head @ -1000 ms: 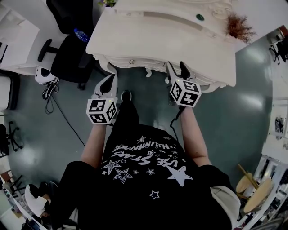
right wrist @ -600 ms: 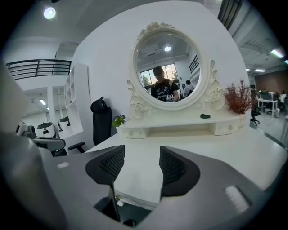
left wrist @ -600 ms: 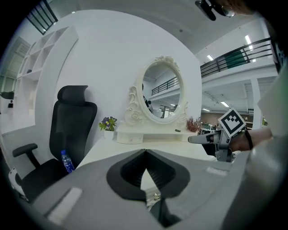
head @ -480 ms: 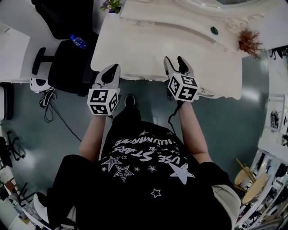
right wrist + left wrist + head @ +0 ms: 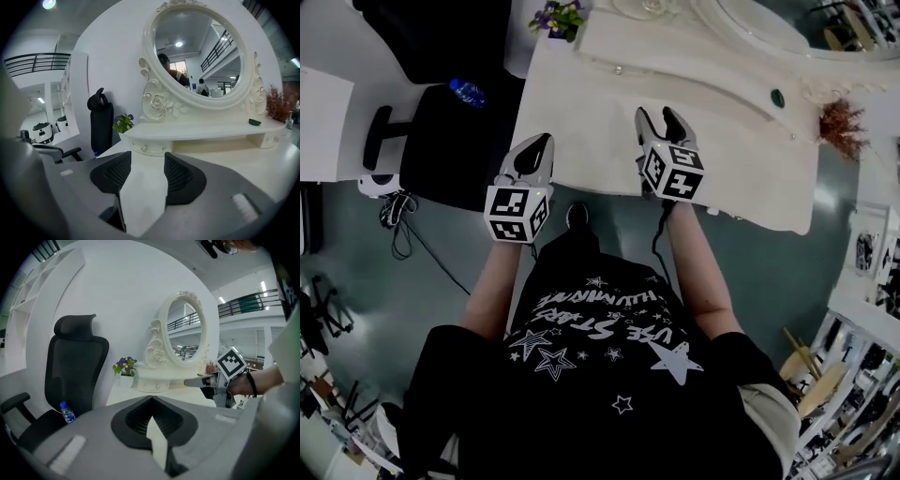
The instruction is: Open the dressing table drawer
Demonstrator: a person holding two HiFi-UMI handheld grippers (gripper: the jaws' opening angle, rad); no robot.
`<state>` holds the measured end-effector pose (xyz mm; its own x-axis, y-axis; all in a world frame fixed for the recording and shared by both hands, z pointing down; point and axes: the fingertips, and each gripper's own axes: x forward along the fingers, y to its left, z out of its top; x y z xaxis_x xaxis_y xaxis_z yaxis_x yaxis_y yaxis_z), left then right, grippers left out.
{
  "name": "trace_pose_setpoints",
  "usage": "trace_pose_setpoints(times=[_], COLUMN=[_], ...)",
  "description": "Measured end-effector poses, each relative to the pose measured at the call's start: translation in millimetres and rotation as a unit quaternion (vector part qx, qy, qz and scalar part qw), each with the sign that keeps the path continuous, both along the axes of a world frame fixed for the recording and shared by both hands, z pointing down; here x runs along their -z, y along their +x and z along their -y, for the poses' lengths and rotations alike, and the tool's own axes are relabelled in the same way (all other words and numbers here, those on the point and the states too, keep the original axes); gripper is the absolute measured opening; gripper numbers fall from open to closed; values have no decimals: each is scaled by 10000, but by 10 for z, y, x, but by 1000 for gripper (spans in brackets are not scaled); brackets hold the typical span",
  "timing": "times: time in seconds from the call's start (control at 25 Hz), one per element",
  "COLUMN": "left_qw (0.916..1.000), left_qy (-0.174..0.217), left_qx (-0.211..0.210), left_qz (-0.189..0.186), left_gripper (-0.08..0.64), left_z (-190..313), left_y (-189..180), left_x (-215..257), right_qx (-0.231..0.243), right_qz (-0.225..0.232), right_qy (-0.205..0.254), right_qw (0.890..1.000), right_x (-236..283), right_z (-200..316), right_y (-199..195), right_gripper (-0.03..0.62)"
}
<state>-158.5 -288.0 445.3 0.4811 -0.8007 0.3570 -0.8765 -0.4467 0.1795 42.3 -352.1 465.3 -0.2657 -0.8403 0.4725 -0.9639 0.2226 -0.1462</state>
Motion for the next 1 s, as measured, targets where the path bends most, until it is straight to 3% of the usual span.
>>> trace_pose_setpoints(times=[0.4,1.0], left_qw=[9997,9992], left_qy=[-228,-395], left_qx=[-99,-58], left_qz=[-43,-64], left_gripper=[2,2], left_z=[459,640], left_y=[-191,-278], left_x=[-265,-414], right_qx=[13,-155], right_qz=[-125,-276], right_qy=[-247,-529], right_qw=[9996,9981], right_x=[-336,-715], right_z=[638,1081], right_y=[-419,-570], right_gripper=[212,172])
